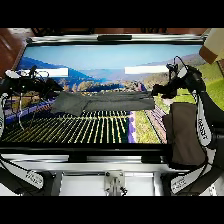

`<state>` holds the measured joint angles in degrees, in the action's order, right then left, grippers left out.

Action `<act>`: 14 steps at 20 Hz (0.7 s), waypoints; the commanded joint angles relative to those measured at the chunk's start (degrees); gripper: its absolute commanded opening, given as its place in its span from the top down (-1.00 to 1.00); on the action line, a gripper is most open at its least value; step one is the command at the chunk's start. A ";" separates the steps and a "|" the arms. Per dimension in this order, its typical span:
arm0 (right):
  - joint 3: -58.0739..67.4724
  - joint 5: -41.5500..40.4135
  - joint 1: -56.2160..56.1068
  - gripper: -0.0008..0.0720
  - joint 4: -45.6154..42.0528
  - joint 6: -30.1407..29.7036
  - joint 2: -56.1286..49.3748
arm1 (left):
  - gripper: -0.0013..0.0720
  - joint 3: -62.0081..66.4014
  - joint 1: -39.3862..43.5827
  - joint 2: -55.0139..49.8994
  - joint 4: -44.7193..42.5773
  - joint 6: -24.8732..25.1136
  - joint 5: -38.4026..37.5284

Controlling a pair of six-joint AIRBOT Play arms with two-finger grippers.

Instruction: Fold the shirts.

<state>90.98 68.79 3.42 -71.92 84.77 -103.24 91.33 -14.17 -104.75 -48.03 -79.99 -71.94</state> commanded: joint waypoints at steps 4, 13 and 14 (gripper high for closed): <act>0.07 0.72 0.76 -0.94 10.91 -0.87 -5.88 | -0.50 1.42 1.77 0.17 0.17 -0.20 -6.23; 0.98 3.96 -3.96 0.80 15.85 -1.53 -4.74 | -0.09 1.29 12.09 2.32 1.03 1.49 -5.73; 0.98 4.13 -3.93 0.80 16.04 -1.49 -2.21 | 0.56 1.14 14.40 2.32 1.03 1.53 -4.85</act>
<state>91.50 72.07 -0.01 -58.94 83.90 -109.10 92.64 -4.34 -102.65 -47.11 -78.67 -77.87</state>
